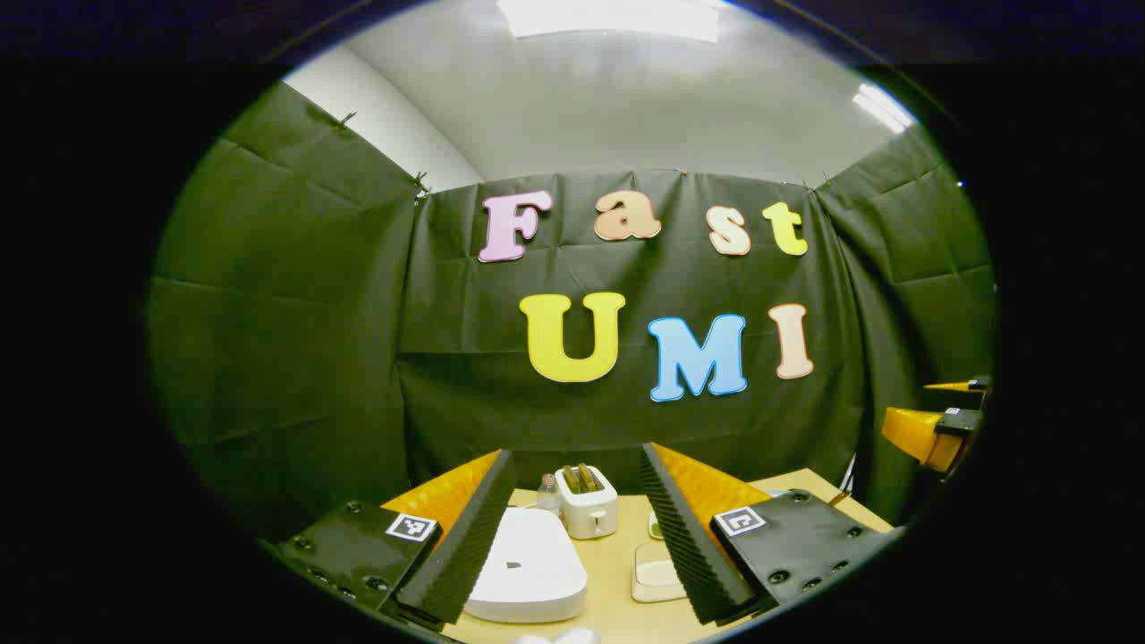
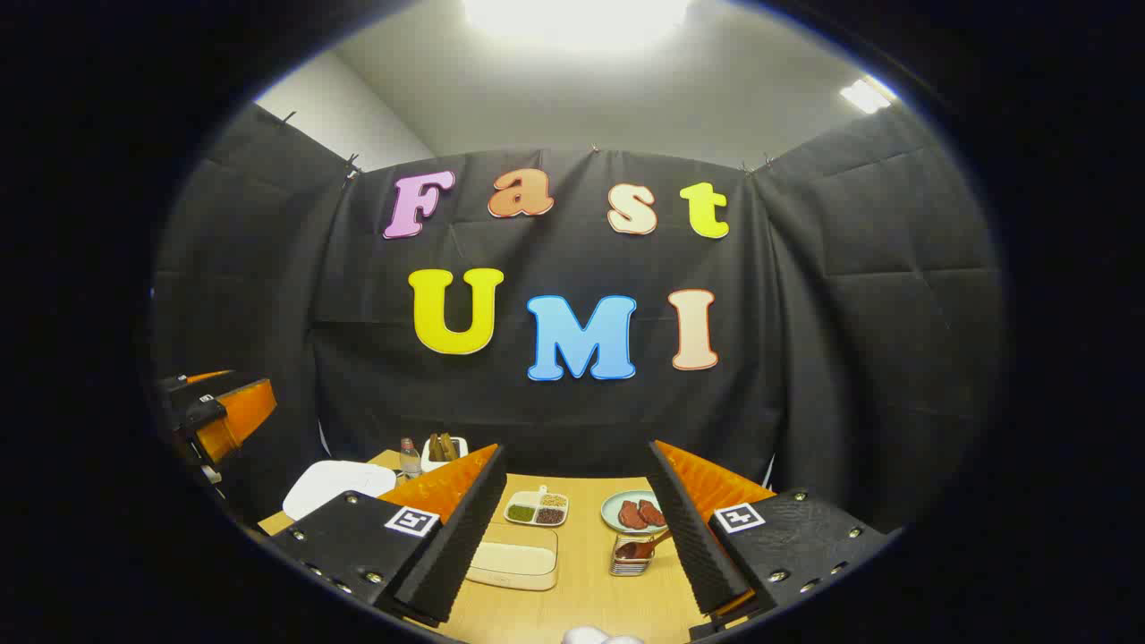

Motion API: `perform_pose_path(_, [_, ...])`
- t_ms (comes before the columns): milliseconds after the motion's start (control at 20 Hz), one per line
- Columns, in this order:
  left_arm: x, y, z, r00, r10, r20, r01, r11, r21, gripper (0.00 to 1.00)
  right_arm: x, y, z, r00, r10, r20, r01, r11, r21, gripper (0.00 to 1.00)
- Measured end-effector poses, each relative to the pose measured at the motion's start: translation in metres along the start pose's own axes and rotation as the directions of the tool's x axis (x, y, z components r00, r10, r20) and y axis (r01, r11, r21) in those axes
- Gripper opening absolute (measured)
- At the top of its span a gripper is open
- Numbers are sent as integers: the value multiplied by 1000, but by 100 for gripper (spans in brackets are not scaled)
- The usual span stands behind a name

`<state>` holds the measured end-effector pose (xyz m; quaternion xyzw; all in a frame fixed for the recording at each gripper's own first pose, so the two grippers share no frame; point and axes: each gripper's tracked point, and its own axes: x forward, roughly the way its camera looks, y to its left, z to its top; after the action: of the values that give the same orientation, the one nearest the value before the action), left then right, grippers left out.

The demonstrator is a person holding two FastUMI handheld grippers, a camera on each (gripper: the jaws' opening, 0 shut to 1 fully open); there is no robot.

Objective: Close the left gripper, press the button to open the rice cooker; take a wooden spoon from the chopstick holder with the right hand, scoop a spoonful of rice and pour it into the rice cooker, then put the wooden spoon back into the chopstick holder.

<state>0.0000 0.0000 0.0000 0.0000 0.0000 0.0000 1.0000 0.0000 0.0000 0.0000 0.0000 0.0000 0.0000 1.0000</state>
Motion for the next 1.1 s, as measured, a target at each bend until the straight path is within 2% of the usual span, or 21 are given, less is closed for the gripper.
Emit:
perform_pose_path(550, [15, 12, -2, 1000, 15, -15, -15, 1000, 2, 99, 6, 2, -5, 1000, -15, -19, 15, 1000, -12, 96])
perform_pose_path(800, [19, 16, -4, 999, 21, -26, -21, 1000, 3, 95, 9, 1, -8, 999, -19, -29, 18, 1000, -18, 98])
perform_pose_path(850, [18, 17, -3, 1000, 21, -23, -21, 1000, 2, 94, 9, 2, -10, 999, -19, -32, 19, 1000, -20, 96])
perform_pose_path(950, [22, 19, -5, 999, 15, -28, -15, 1000, -5, 93, 11, 2, -11, 999, -21, -38, 21, 1000, -23, 99])
perform_pose_path(1000, [22, 19, -9, 999, 10, -43, -11, 1000, -10, 92, 11, 2, -12, 999, -24, -44, 23, 999, -25, 96])
perform_pose_path(1050, [23, 20, -12, 998, 14, -60, -14, 1000, -13, 92, 10, 2, -14, 999, -23, -47, 22, 999, -26, 99])
perform_pose_path(1100, [28, 25, -21, 996, 34, -85, -36, 999, -12, 70, 10, 3, -15, 998, -23, -50, 22, 999, -27, 96])
